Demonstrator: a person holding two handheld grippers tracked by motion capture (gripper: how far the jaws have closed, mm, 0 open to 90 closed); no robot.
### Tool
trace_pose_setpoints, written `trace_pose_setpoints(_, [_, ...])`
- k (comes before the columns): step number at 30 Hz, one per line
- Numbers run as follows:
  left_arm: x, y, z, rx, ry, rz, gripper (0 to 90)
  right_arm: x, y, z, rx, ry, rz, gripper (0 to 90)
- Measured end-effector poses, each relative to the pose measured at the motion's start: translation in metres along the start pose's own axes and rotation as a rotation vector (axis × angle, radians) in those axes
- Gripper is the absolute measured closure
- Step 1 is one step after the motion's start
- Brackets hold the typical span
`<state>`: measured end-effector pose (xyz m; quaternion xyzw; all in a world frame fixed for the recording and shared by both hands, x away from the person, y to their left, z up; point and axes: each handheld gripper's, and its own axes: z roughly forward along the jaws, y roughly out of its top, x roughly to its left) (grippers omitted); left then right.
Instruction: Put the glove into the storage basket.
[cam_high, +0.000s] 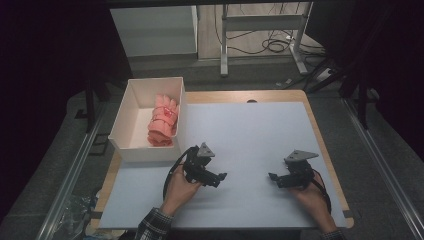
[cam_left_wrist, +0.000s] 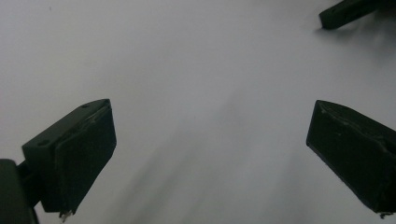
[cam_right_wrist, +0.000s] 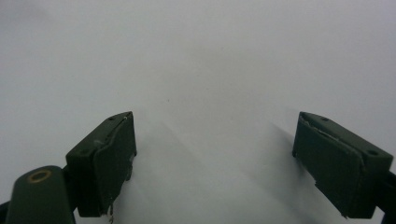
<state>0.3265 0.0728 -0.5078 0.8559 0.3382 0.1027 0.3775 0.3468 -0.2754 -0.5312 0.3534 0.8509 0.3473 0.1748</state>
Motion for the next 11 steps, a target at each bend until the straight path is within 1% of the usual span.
trace_pose_setpoints(3, [0.004,-0.012,0.007,0.012,0.009,-0.01,1.8,0.0,0.0,0.0,0.0,0.0,0.0,13.7])
trace_pose_setpoints(6, [0.006,-0.021,0.012,0.026,0.014,-0.028,1.8,0.0,0.0,0.0,0.0,0.0,0.0,13.7])
trace_pose_setpoints(9, [0.006,-0.024,0.015,0.035,0.013,-0.025,1.8,0.0,0.0,0.0,0.0,0.0,0.002,13.7])
trace_pose_setpoints(11, [0.006,-0.023,0.013,0.029,0.02,-0.021,1.8,0.0,0.0,0.0,0.001,-0.001,0.0,13.7])
